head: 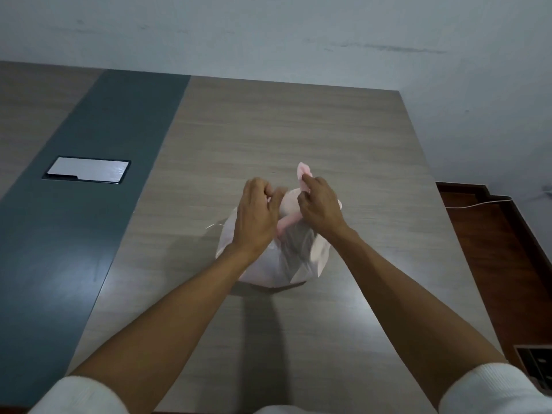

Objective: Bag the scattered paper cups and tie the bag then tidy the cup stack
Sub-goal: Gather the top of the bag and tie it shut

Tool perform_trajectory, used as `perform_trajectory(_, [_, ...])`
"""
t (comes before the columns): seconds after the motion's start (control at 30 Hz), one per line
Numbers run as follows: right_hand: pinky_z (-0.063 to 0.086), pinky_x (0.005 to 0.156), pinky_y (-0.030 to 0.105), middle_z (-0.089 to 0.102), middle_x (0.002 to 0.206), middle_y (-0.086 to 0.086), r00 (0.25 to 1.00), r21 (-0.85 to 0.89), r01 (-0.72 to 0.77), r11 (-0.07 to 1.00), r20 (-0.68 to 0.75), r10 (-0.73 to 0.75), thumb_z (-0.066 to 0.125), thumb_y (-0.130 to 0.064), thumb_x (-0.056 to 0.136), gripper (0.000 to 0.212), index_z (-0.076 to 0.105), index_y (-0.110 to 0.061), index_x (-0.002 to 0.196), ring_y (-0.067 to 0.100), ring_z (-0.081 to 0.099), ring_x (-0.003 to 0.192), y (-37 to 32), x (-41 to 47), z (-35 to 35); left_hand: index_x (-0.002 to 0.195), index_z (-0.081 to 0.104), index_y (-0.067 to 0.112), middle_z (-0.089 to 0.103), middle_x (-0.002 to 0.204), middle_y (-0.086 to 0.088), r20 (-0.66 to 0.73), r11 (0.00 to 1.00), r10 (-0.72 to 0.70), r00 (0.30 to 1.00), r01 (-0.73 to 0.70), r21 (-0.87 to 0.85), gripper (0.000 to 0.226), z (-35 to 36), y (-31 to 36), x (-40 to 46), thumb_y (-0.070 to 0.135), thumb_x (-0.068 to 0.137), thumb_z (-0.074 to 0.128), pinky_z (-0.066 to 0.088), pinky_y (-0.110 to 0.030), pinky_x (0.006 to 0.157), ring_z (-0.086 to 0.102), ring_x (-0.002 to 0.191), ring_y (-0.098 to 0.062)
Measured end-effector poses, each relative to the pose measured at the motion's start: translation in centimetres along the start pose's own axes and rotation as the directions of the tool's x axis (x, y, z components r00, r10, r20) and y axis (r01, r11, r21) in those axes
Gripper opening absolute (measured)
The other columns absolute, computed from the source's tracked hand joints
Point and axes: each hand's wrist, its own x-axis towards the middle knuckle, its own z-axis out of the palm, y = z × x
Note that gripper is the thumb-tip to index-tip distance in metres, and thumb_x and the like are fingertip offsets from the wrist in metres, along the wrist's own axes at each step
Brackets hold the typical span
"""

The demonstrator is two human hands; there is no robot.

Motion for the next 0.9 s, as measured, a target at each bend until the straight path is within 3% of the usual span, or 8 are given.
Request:
perform_trajectory(0.13, [0.033, 0.102, 0.044, 0.055, 0.126, 0.008, 0.992, -0.122, 0.035, 0.992, 0.124, -0.020, 0.063, -0.049, 0.090, 0.070, 0.041, -0.017, 0.148, 0.027, 0.056, 0.110, 0.8, -0.2, -0.6, 0.109, 0.043, 0.015, 0.046, 0.102, 0.002, -0.103, 1.000, 0.001, 0.995, -0.004, -0.028, 0.031, -0.6, -0.6, -0.1, 0.040, 0.099, 0.059, 0.044, -0.036, 0.083, 0.044, 0.083, -0.003])
perform_trajectory(0.3, [0.033, 0.099, 0.045, 0.050, 0.129, 0.005, 0.993, -0.309, 0.057, 0.949, 0.119, -0.021, 0.066, -0.080, 0.066, 0.117, 0.027, -0.013, 0.153, 0.026, 0.056, 0.113, 1.7, -1.4, 0.9, 0.149, 0.031, 0.015, 0.042, 0.148, 0.005, -0.029, 1.000, -0.014, 0.999, 0.014, 0.000, 0.084, -3.0, -4.4, -4.8, 0.049, 0.082, 0.070, 0.027, -0.027, 0.112, 0.046, 0.131, -0.011])
perform_trajectory(0.4, [0.035, 0.098, 0.046, 0.050, 0.128, 0.007, 0.998, -0.367, 0.021, 0.930, 0.070, 0.005, 0.062, -0.089, 0.058, 0.130, 0.025, -0.009, 0.153, 0.028, 0.054, 0.116, 2.0, -1.7, 1.9, 0.139, 0.034, 0.030, 0.050, 0.136, 0.007, 0.038, 0.988, -0.155, 0.987, 0.156, -0.015, 0.083, -3.9, -6.6, -6.9, 0.048, 0.076, 0.085, 0.047, -0.021, 0.101, 0.053, 0.121, -0.009])
perform_trajectory(0.5, [0.033, 0.101, 0.047, 0.050, 0.130, 0.009, 0.999, -0.380, -0.014, 0.925, 0.028, 0.027, 0.056, -0.095, 0.054, 0.137, 0.024, -0.006, 0.153, 0.029, 0.052, 0.118, 1.6, -1.8, 2.6, 0.113, 0.054, 0.025, 0.066, 0.108, 0.005, 0.003, 0.956, -0.292, 0.956, 0.292, -0.017, 0.048, -3.7, -6.4, -5.8, 0.049, 0.081, 0.081, 0.060, -0.039, 0.083, 0.067, 0.099, -0.016])
perform_trajectory(0.63, [0.031, 0.108, 0.052, 0.051, 0.129, 0.010, 1.000, -0.380, -0.016, 0.925, -0.006, 0.015, 0.051, -0.095, 0.059, 0.134, 0.023, -0.004, 0.153, 0.031, 0.052, 0.118, 0.4, -2.6, 3.7, 0.118, 0.069, 0.019, 0.072, 0.117, 0.009, 0.014, 0.983, -0.176, 0.984, 0.177, -0.058, 0.036, -2.6, -4.5, -3.9, 0.035, 0.086, 0.070, 0.052, -0.025, 0.097, 0.065, 0.109, -0.002])
perform_trajectory(0.7, [0.032, 0.106, 0.052, 0.052, 0.125, 0.011, 1.000, -0.399, -0.025, 0.917, -0.019, 0.019, 0.056, -0.087, 0.065, 0.124, 0.027, -0.002, 0.150, 0.032, 0.056, 0.111, 0.1, -2.8, 4.2, 0.108, 0.075, 0.013, 0.073, 0.106, 0.011, 0.029, 0.979, -0.167, 0.986, 0.169, -0.117, 0.023, -1.5, -2.7, -3.4, 0.025, 0.089, 0.069, 0.053, -0.018, 0.088, 0.065, 0.097, 0.011])
perform_trajectory(0.8, [0.034, 0.102, 0.049, 0.053, 0.120, 0.011, 0.999, -0.402, -0.039, 0.915, -0.040, 0.024, 0.060, -0.077, 0.071, 0.108, 0.034, -0.002, 0.144, 0.031, 0.059, 0.106, -0.3, -2.6, 4.1, 0.089, 0.074, 0.004, 0.075, 0.088, -0.001, -0.023, 0.967, -0.232, 0.973, 0.228, -0.113, 0.033, 0.2, -0.9, -2.7, 0.036, 0.096, 0.067, 0.057, -0.021, 0.074, 0.068, 0.076, 0.002])
perform_trajectory(0.9, [0.033, 0.100, 0.046, 0.056, 0.118, 0.010, 0.999, -0.330, -0.009, 0.944, -0.051, -0.008, 0.054, -0.061, 0.087, 0.080, 0.039, -0.005, 0.143, 0.029, 0.060, 0.103, 0.1, -2.1, 3.0, 0.106, 0.066, 0.008, 0.066, 0.104, -0.001, -0.034, 0.989, -0.141, 0.989, 0.142, 0.032, 0.034, 0.7, -0.4, -2.1, 0.041, 0.098, 0.061, 0.052, -0.022, 0.085, 0.063, 0.091, -0.014])
